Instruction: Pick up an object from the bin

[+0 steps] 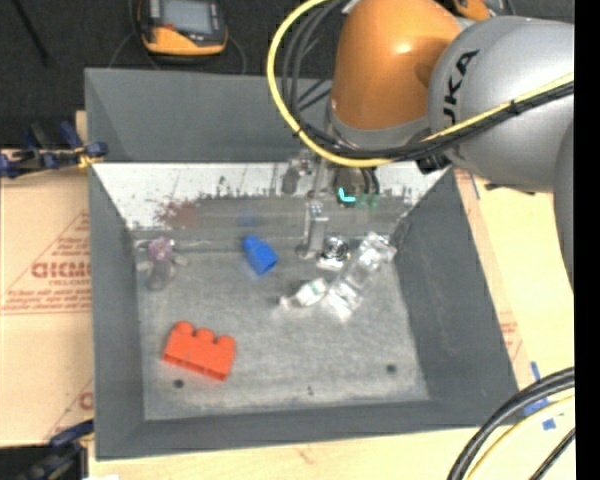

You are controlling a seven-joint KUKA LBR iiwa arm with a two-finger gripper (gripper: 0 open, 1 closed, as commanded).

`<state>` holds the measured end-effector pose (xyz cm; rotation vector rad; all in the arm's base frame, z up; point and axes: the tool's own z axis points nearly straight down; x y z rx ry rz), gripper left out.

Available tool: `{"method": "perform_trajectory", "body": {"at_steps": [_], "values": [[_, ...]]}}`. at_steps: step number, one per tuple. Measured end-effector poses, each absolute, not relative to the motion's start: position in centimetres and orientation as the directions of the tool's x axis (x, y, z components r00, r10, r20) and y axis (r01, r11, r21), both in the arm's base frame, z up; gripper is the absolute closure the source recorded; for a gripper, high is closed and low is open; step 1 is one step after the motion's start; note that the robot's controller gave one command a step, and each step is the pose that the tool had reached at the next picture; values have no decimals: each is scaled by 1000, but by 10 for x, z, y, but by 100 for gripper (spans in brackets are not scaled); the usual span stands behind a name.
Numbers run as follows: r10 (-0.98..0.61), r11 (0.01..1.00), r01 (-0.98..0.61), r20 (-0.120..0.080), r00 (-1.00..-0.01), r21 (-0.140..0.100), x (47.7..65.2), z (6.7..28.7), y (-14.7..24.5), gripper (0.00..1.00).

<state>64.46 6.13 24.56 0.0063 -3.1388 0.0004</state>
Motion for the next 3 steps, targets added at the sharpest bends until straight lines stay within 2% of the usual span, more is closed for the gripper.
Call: {"method": "perform_trajectory", "body": {"at_steps": [1, 2, 3], "values": [[-162, 987, -162, 7, -987, 0, 537, 157, 84, 0], [-142, 990, -142, 2, -990, 2, 507, 138, 133, 0], [-247, 969, -247, 1, -969, 1, 526, 67, 177, 0]]}}
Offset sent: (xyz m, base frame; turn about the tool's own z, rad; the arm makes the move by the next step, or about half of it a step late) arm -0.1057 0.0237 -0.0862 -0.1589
